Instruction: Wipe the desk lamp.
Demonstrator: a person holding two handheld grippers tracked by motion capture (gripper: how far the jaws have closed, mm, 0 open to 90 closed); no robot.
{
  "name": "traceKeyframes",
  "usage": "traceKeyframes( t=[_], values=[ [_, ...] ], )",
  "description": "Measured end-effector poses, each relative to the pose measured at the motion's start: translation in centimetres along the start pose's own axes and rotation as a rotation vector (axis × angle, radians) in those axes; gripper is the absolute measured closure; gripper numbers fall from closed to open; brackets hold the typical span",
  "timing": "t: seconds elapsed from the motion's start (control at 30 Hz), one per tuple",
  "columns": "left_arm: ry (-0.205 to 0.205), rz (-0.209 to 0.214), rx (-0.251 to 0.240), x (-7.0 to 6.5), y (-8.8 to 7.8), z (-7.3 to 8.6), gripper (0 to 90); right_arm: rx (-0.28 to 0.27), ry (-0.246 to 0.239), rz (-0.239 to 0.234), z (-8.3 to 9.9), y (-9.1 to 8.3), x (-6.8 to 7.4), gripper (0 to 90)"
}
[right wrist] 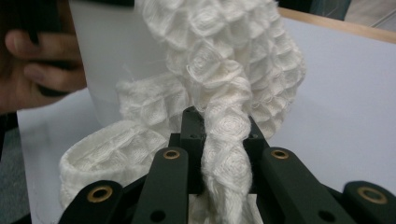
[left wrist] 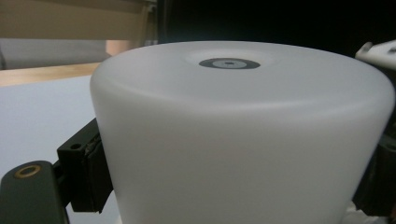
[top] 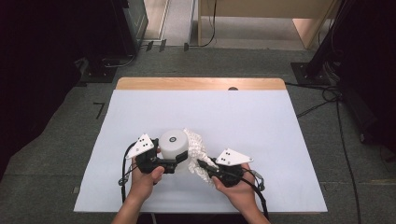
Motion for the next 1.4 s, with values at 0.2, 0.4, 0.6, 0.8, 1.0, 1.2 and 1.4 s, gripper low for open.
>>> traceKeyframes(
  t=[0.2,0.4,0.6,0.8,1.0,1.2,1.4],
  values=[
    [0.077,-0.171,0.049,1.3,0.8,1.4,8.3,-0.063,0.071,0.077,-1.0,-1.7,-2.9,78.0],
    [0.139,-0.286,0.115,2.7,1.4,3.4,8.2,-0.102,0.111,0.130,-1.7,-3.0,-4.9,78.0],
    [0.162,-0.289,0.133,2.7,1.2,3.9,8.1,-0.110,0.119,0.144,-1.8,-3.4,-5.5,78.0],
    [0.150,-0.311,0.153,2.6,0.6,4.2,6.8,-0.113,0.112,0.147,-1.8,-3.5,-5.5,78.0],
    [0.144,-0.372,0.141,1.9,0.5,4.3,4.2,-0.116,0.115,0.152,-1.9,-3.7,-5.8,78.0],
    [0.086,-0.512,0.119,1.2,1.1,4.3,3.7,-0.117,0.114,0.154,-1.9,-3.7,-5.9,78.0],
    [0.059,-0.590,0.131,1.3,1.6,4.3,6.5,-0.111,0.114,0.150,-1.8,-3.4,-5.7,78.0]
  ],
)
Point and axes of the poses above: each handheld gripper's, and its own axes: y roughly forward along the jaws, z roughly out of its underside, x roughly to its left, the point moved 5 cm from there along y, roughly forward along the jaws, and after that the axes turned 11 degrees about z, right-handed, at the moved point
